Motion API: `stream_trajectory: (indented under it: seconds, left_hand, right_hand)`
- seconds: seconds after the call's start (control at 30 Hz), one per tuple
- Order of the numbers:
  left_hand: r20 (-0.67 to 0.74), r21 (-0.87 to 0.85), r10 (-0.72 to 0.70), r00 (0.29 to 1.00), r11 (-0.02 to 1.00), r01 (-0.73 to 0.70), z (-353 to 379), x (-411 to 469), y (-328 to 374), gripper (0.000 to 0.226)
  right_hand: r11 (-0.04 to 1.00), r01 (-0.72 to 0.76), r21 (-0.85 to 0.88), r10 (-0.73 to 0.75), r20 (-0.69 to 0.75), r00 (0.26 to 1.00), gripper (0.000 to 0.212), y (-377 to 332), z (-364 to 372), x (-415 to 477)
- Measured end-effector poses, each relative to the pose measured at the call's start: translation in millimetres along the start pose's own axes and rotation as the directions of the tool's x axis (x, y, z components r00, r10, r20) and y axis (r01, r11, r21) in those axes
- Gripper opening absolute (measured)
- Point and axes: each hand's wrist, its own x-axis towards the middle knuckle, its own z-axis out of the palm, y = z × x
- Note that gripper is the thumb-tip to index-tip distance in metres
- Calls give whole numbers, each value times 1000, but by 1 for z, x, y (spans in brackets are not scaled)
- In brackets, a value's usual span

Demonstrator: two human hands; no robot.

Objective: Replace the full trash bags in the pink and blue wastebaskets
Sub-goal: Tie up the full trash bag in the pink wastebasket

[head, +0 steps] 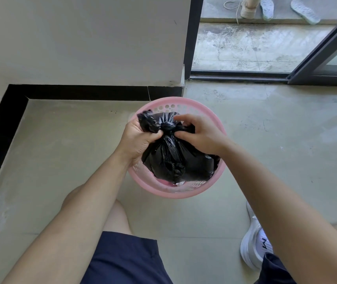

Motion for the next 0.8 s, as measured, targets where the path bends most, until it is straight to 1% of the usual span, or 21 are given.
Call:
stream_trajectory:
  seconds: [0.03, 0.1, 0.17, 0.2, 0.27, 0.37, 0.43, 0.5, 0.57, 0.6, 0.63, 0.67, 0.7, 0.73, 0.8]
  left_hand:
    - [-25, 21, 22, 999, 1000, -21, 1, -1, -3, 38]
    - [-148, 36, 39, 988, 999, -34, 2, -2, -10, 26]
    - [-315, 104, 62, 947, 994, -30, 2, -4, -15, 20]
    - [-372, 161, 89, 924, 987, -30, 1, -4, -17, 21]
    - [-390, 313, 178, 903, 948, -52, 3, -6, -19, 27]
    - [-378, 482, 271, 885, 874, -62, 6, -10, -22, 33]
    - [-387, 520, 289, 875, 852, -52, 6, -11, -24, 31]
    - [-388, 504, 246, 888, 863, -19, 7, -12, -24, 23]
    - [-399, 427, 174, 900, 904, 15, 10, -11, -23, 14]
    - [-410, 323, 108, 906, 946, 34, 10, -10, -23, 11]
    - [-405, 175, 26, 914, 983, 50, 11, -10, -22, 10]
    - [-376, 12, -55, 925, 998, 64, 11, -10, -20, 11]
    - [-331, -130, -125, 935, 988, 86, 11, -10, -19, 13]
    - [-288, -226, -181, 940, 967, 117, 11, -10, -17, 16]
    - [-233, -317, -251, 939, 933, 171, 12, -11, -15, 21]
  right_hand:
    - [999, 18, 37, -18, -9, 1000, 43, 2, 4, -1]
    - [992, 66, 104, -63, -30, 998, 34, 6, 13, -3]
    - [985, 100, 144, -89, -76, 993, 29, 8, 19, -4]
    - [982, 102, 162, -86, -103, 991, 29, 9, 21, -5]
    - [980, 88, 177, -63, -144, 988, 31, 10, 22, -6]
    - [975, 81, 207, -54, -130, 990, 31, 7, 24, -7]
    - [975, 94, 203, -71, -120, 990, 29, 5, 25, -7]
    - [977, 119, 176, -97, -131, 987, 24, 4, 25, -6]
    - [978, 126, 164, -102, -146, 984, 23, 4, 25, -5]
    - [977, 123, 172, -98, -148, 984, 23, 5, 25, -4]
    - [976, 121, 182, -94, -148, 984, 23, 7, 25, -3]
    - [975, 119, 187, -92, -150, 984, 23, 8, 26, -3]
    - [975, 120, 190, -91, -154, 984, 23, 9, 26, -2]
    - [974, 121, 194, -91, -160, 983, 23, 9, 27, -3]
    - [970, 123, 209, -86, -178, 980, 23, 10, 29, -4]
